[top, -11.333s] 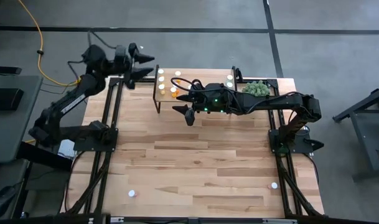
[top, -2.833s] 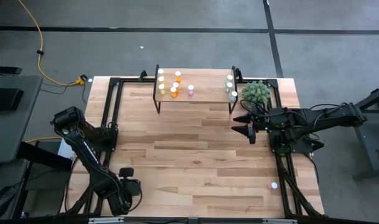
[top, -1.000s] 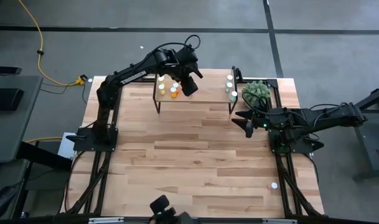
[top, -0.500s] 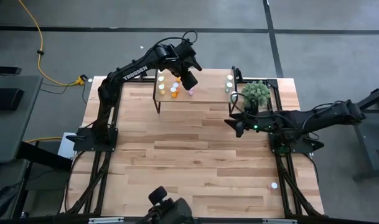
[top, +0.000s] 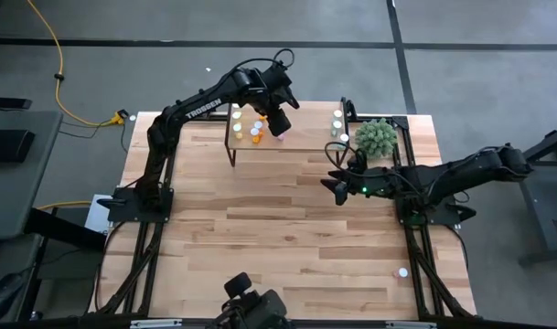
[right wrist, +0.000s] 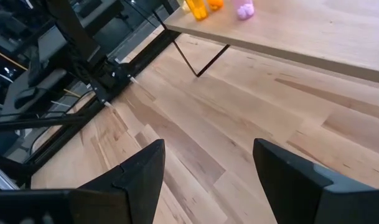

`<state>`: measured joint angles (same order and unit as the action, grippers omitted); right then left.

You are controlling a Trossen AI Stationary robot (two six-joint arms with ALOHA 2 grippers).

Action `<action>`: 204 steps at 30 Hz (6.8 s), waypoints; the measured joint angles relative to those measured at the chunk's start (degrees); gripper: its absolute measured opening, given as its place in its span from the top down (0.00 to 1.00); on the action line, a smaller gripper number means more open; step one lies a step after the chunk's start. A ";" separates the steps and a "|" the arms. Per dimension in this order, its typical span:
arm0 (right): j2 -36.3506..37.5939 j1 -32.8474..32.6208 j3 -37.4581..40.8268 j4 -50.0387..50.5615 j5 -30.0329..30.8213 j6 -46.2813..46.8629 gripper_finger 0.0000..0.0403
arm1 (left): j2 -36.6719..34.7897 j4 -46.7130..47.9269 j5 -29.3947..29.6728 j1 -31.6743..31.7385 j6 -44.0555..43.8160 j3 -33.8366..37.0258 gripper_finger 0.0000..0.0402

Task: Pick and place medicine bottles onto shelf by color
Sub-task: Put the left pink pill bottle aligned with the other pink bottle on the shelf, then put the pink pill bottle aligned with the other pink bottles on the shelf

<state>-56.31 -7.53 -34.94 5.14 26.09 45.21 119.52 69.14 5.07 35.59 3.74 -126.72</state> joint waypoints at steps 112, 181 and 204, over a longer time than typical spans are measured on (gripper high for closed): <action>0.04 -0.01 0.00 -0.28 0.20 -0.19 0.41 | 2.38 0.46 -4.23 -1.13 8.46 -0.01 0.52; 0.02 0.00 -5.74 -0.84 -4.76 -2.41 0.41 | -71.07 -91.38 -5.57 -28.51 -15.51 81.65 0.91; -20.44 -30.76 -26.29 60.24 -41.87 44.40 0.41 | -82.51 -84.04 -1.86 -30.00 -17.12 95.89 1.00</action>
<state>-76.75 -38.30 -61.23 65.39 -15.78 89.61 37.01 -14.89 3.21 5.59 -13.39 -30.83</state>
